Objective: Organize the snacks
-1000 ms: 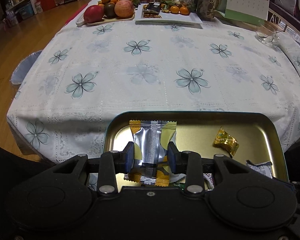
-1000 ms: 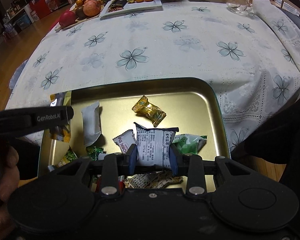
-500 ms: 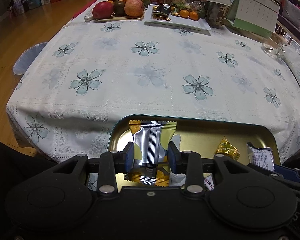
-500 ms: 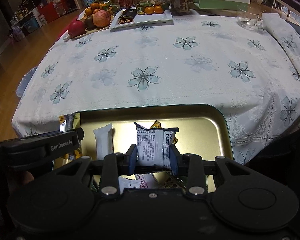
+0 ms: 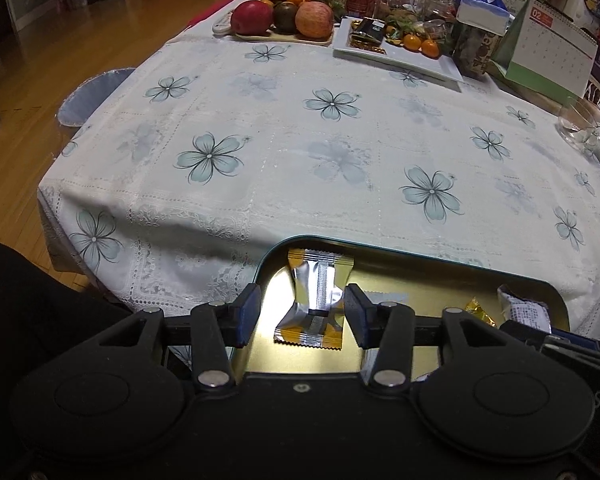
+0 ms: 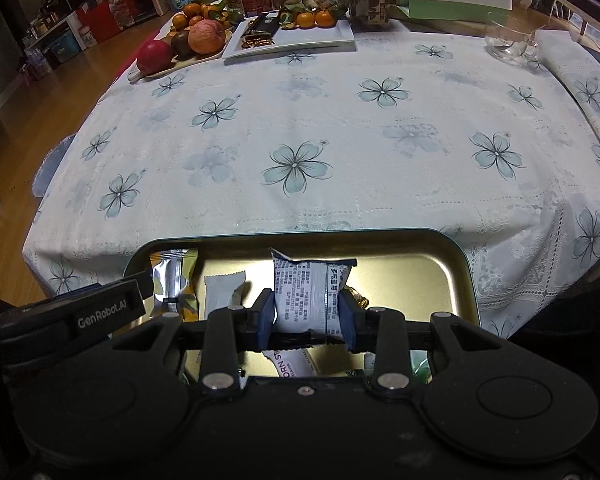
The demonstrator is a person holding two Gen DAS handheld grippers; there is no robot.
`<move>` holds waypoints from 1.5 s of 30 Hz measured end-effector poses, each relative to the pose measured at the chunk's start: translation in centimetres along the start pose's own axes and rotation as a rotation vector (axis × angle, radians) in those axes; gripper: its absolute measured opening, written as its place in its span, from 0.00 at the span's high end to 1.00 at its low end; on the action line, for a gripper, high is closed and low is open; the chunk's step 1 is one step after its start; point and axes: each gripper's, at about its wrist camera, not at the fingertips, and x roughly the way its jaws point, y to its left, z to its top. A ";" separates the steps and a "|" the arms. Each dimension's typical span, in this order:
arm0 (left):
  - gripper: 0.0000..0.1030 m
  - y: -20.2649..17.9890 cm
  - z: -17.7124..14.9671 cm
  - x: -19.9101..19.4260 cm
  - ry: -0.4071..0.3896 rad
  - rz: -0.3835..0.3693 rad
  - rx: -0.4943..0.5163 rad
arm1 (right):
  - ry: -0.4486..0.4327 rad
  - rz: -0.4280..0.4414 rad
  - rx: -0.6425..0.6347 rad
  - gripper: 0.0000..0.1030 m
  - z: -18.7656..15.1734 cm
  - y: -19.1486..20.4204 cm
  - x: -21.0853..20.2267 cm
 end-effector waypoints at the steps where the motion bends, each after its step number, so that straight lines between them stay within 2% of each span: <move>1: 0.48 0.1 -0.1 0.0 0.003 -0.003 -0.004 | 0.001 -0.001 -0.006 0.65 0.2 0.2 0.1; 4: 0.48 0.1 -0.1 0.1 0.009 -0.005 0.000 | -0.007 -0.020 -0.020 0.63 0.7 0.8 0.2; 6: 0.48 -0.1 -0.1 0.1 0.005 0.004 0.009 | -0.017 -0.028 -0.034 0.55 1.0 1.1 0.1; 15: 0.48 -0.9 -0.6 -0.2 -0.016 0.038 0.065 | -0.045 -0.086 -0.069 0.54 -0.3 0.4 -0.4; 26: 0.48 -2.2 -2.7 -1.1 -0.034 0.065 0.161 | 0.026 -0.130 0.062 0.54 -4.1 -3.9 0.3; 37: 0.48 -2.1 -4.7 -1.9 -0.031 0.053 0.142 | 0.023 -0.150 0.061 0.54 -6.6 -4.6 -0.3; 45: 0.48 -2.8 -5.6 -2.4 -0.051 0.041 0.176 | 0.002 -0.139 0.025 0.54 -7.5 -4.1 -0.9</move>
